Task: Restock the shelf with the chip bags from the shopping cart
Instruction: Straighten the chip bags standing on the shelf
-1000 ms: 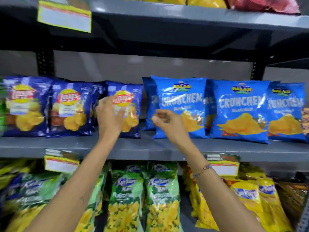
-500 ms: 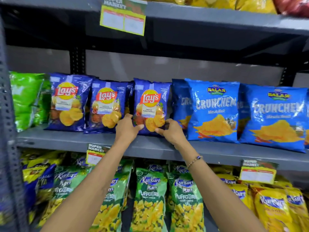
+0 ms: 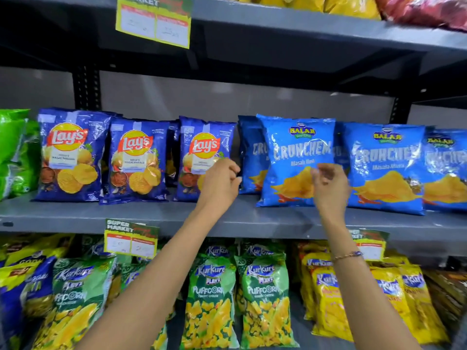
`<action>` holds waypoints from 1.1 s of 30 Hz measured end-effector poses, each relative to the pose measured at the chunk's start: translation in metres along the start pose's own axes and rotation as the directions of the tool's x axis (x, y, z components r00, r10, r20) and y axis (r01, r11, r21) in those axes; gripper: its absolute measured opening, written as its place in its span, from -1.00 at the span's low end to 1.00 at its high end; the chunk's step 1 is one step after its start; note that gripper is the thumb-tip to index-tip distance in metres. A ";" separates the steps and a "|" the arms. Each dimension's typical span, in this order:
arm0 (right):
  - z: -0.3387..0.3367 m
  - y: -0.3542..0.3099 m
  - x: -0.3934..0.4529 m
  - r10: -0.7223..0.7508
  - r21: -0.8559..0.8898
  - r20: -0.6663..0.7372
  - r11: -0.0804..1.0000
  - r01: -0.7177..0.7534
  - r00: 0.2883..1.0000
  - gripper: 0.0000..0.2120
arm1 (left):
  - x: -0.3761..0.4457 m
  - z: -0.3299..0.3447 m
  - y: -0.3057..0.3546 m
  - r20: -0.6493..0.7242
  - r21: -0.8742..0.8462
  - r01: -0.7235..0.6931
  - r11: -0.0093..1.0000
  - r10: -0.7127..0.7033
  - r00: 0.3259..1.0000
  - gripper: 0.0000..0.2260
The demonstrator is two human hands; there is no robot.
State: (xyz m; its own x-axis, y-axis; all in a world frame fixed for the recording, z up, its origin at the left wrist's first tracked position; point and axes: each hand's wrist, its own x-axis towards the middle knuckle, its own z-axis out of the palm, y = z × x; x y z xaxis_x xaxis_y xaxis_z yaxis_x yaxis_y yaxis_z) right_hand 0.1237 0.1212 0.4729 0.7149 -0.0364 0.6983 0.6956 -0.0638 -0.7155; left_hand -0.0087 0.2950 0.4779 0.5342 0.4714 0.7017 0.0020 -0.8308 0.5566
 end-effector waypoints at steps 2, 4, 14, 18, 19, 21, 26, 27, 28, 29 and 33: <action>-0.020 0.023 0.022 0.071 -0.056 0.049 0.996 -0.068 0.996 -0.63 | 0.011 0.026 0.014 0.118 -0.123 0.104 0.987 -0.089 0.989 -0.75; -0.028 0.044 0.038 0.175 -0.105 0.181 0.982 -0.158 0.968 -0.51 | 0.021 0.053 0.023 0.258 -0.188 0.265 0.946 -0.213 0.942 -0.63; -0.024 0.064 0.046 0.205 -0.011 0.407 0.975 -0.220 0.890 -0.79 | 0.027 0.092 0.016 0.168 -0.114 0.348 0.930 -0.328 0.930 -0.64; -0.009 0.056 0.036 0.179 0.021 0.458 0.977 -0.212 0.871 -0.68 | 0.027 0.074 -0.004 0.139 -0.203 0.347 0.916 -0.323 0.936 -0.69; -0.005 0.055 0.035 0.177 0.025 0.464 0.977 -0.212 0.868 -0.61 | 0.027 0.071 -0.006 0.149 -0.225 0.362 0.905 -0.335 0.930 -0.70; -0.001 0.051 0.034 0.191 0.022 0.465 0.974 -0.227 0.864 -0.54 | 0.025 0.068 -0.006 0.165 -0.224 0.377 0.899 -0.347 0.923 -0.69; -0.010 0.051 0.025 0.185 0.005 0.474 0.977 -0.212 0.861 -0.41 | 0.005 0.062 0.007 0.080 -0.024 0.341 0.940 -0.339 0.937 -0.54; -0.015 0.050 0.022 0.165 -0.003 0.448 0.983 -0.183 0.879 -0.40 | -0.003 0.061 0.013 -0.013 0.037 0.294 0.955 -0.294 0.956 -0.53; -0.021 0.050 0.020 0.153 -0.016 0.408 0.987 -0.161 0.900 -0.41 | -0.012 0.061 0.020 -0.112 0.070 0.218 0.973 -0.210 0.971 -0.57; -0.027 0.052 0.021 0.127 -0.017 0.356 0.991 -0.130 0.926 -0.45 | -0.019 0.062 0.030 -0.188 0.068 0.132 0.989 -0.117 0.975 -0.64; -0.075 0.062 0.044 0.096 0.032 0.106 0.994 -0.100 0.990 -0.66 | -0.017 0.086 0.075 -0.061 -0.087 -0.069 0.994 0.064 0.996 -0.85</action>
State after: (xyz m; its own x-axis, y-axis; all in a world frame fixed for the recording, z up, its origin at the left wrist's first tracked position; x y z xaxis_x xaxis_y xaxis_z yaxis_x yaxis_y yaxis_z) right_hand 0.1929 0.0407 0.4608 0.7821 0.0631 0.6200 0.6224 -0.0282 -0.7822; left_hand 0.0548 0.1993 0.4700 0.4804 0.4344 0.7619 -0.1084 -0.8327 0.5431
